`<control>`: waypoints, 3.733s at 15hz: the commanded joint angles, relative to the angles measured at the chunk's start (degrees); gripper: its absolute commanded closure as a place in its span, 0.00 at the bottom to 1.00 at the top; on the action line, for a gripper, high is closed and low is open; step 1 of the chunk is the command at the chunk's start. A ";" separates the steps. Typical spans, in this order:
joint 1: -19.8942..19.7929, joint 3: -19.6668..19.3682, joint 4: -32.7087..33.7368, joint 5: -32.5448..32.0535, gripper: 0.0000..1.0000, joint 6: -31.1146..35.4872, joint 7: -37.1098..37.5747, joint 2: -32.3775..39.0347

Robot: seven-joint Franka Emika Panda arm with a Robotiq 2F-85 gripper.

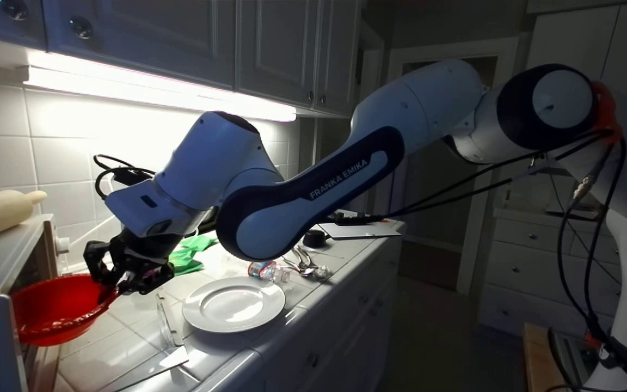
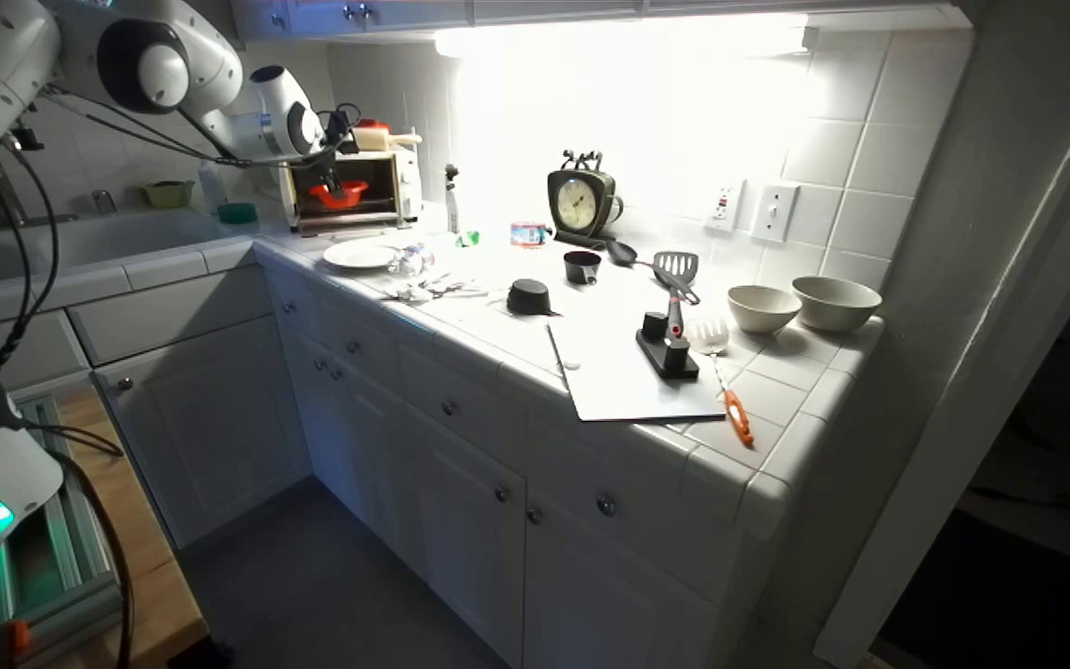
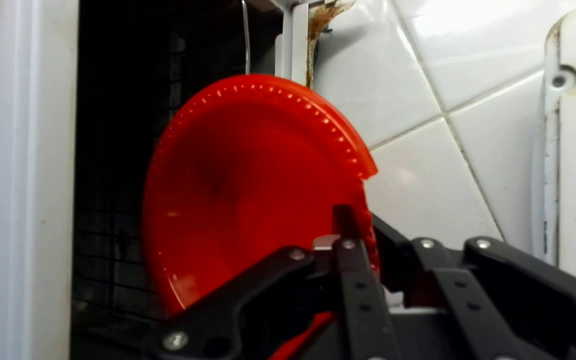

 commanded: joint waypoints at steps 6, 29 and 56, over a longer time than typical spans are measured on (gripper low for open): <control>2.08 -0.84 6.21 3.06 0.98 -2.35 -3.15 3.23; 5.87 -1.71 16.54 4.52 0.98 -6.65 -5.24 9.07; 8.53 -3.05 23.76 5.60 0.33 -9.13 -5.36 12.66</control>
